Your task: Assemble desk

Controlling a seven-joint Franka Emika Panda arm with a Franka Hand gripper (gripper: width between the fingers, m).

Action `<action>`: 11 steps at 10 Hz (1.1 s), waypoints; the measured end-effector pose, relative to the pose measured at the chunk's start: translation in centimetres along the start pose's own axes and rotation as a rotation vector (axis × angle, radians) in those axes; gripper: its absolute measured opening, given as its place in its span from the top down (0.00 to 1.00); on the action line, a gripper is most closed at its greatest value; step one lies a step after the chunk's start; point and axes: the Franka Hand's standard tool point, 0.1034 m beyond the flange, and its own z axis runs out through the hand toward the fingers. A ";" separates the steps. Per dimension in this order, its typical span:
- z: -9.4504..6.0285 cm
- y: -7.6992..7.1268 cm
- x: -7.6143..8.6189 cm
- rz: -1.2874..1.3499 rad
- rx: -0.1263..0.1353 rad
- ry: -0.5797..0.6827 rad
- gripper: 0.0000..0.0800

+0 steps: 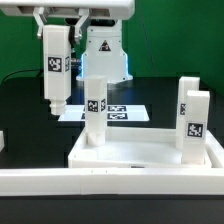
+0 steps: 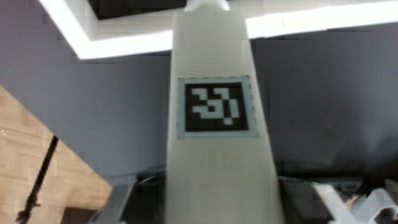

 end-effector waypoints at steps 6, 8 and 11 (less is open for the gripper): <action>2.5 -4.3 0.7 0.114 0.082 -0.094 0.64; 2.6 -4.2 0.6 0.111 0.081 -0.097 0.64; 3.3 -3.1 0.6 0.098 0.040 -0.042 0.64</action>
Offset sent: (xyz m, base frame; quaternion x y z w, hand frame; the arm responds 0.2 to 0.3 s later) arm 0.0333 0.0472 -0.0077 -0.0034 0.0036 0.0399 0.9992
